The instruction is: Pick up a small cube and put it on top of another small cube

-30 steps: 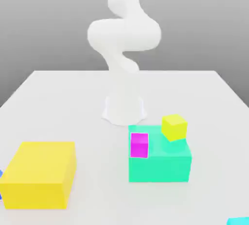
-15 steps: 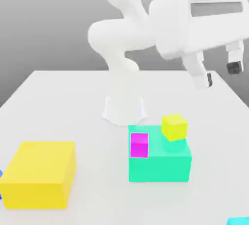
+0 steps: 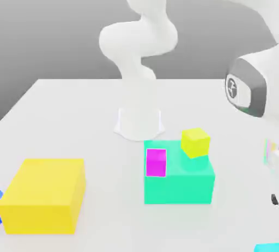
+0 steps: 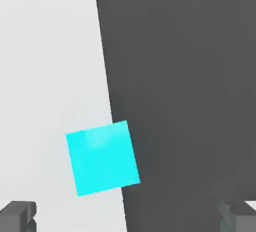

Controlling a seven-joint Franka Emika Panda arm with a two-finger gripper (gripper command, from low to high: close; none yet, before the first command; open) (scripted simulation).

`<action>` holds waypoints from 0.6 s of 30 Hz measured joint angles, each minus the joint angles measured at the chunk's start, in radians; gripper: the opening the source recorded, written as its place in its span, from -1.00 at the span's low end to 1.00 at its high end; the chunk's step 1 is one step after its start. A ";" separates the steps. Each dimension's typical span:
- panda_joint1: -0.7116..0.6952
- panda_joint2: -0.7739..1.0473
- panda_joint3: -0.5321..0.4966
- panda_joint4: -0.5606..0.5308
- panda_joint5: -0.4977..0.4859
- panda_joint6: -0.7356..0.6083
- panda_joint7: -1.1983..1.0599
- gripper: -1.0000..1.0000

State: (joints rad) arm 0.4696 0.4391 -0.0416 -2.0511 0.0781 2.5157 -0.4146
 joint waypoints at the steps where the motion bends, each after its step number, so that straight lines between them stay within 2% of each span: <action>1: 0.009 0.030 0.000 0.007 -0.021 0.011 -0.014 0.00; 4: 0.015 0.137 0.003 0.030 -0.036 0.084 -0.030 0.00; 5: 0.014 0.172 0.005 0.037 -0.035 0.109 -0.033 -1.00; 12: 0.014 0.178 0.005 0.039 -0.035 0.112 -0.034 -1.00; 18: -0.011 -0.006 0.030 -0.038 -0.021 -0.007 -0.118 -1.00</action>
State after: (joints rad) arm 0.4591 0.4329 -0.0112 -2.0895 0.0568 2.5092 -0.5324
